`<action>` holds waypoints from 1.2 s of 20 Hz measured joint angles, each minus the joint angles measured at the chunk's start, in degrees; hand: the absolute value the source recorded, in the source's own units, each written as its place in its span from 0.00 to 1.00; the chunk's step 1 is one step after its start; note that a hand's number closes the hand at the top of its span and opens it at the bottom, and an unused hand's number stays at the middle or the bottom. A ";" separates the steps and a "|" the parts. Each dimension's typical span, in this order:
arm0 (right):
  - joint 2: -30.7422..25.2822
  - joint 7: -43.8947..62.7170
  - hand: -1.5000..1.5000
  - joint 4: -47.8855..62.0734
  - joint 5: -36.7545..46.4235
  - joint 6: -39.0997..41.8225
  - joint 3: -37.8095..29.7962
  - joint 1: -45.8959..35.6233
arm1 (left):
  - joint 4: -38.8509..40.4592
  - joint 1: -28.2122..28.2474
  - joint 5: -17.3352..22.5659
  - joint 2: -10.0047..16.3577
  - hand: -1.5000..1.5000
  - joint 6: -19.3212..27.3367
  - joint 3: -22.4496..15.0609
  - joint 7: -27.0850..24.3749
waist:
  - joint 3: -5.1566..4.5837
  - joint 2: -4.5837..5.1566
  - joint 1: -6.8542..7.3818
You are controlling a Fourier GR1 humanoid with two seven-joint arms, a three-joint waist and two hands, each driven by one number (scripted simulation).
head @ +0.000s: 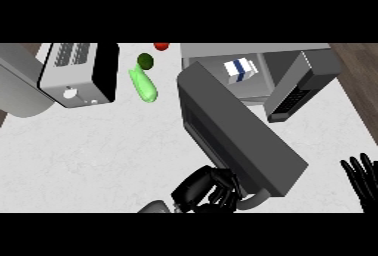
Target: Pick up the milk, place it into the microwave and close the microwave
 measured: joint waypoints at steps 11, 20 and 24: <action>-3.02 7.47 0.00 -12.55 -6.15 3.05 3.36 0.17 | 3.25 -10.65 9.98 0.32 1.00 16.78 -7.81 2.35 | -0.08 0.80 -3.66; -4.67 11.97 0.00 -18.59 -10.03 2.82 4.08 0.35 | 5.95 -19.83 18.36 -0.73 1.00 25.22 -5.98 0.99 | -0.15 1.42 -6.14; -4.91 14.10 0.00 -20.51 -11.40 1.91 4.61 0.48 | 8.88 -24.00 21.42 -0.98 1.00 27.49 -4.61 0.07 | -0.11 1.83 -6.93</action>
